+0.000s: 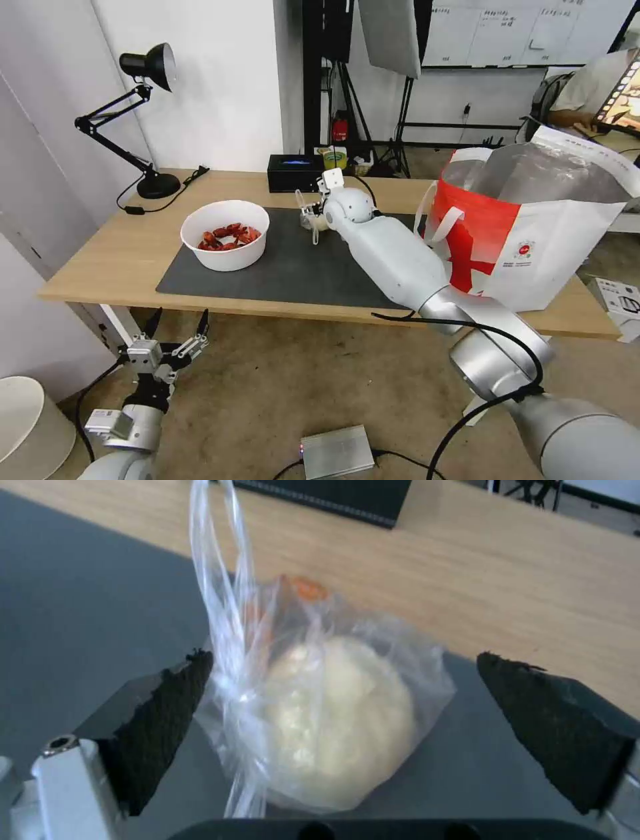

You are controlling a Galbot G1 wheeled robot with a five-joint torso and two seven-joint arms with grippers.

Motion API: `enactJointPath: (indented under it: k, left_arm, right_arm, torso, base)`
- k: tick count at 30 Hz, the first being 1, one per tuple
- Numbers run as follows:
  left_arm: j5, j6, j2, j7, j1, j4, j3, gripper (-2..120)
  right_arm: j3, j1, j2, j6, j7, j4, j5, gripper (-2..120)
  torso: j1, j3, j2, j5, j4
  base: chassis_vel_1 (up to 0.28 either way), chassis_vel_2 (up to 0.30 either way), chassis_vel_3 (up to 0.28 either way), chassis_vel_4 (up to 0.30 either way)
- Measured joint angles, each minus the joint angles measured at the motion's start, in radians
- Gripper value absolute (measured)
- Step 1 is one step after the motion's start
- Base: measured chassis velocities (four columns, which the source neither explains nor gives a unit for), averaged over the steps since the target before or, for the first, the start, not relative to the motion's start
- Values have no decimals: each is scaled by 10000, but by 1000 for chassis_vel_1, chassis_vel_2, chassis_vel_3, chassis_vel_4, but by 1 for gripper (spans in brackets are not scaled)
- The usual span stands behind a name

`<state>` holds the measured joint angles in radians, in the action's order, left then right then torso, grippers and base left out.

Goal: Pick up the trash from the table and place it into the takeout bag.

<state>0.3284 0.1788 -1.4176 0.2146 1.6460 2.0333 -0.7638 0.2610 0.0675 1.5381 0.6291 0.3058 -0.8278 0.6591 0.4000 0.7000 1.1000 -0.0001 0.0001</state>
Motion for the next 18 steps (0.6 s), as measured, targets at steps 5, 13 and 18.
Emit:
enactJointPath:
  k: [5, 13, 18]
  left_arm:
    - [4, 49, -13, 15, 24, -9, -35, 100]
    - [14, 77, -15, 24, 48, -19, -72, 100]
    - [25, 81, -7, 25, 49, -22, -86, 100]
  right_arm:
    - [-35, 53, 112, -156, -45, 318, -123, 100]
    - [-56, 199, 171, -296, -146, 598, -312, 100]
    - [-69, 274, 170, -301, -150, 600, -319, 100]
  torso:
    - [0, 0, 0, 0, 0]
    - [0, 0, 0, 0, -1]
    - [0, 0, 0, 0, 0]
  base:
    - [0, 0, 0, 0]
    - [0, 0, 0, 0]
    - [0, 0, 0, 0]
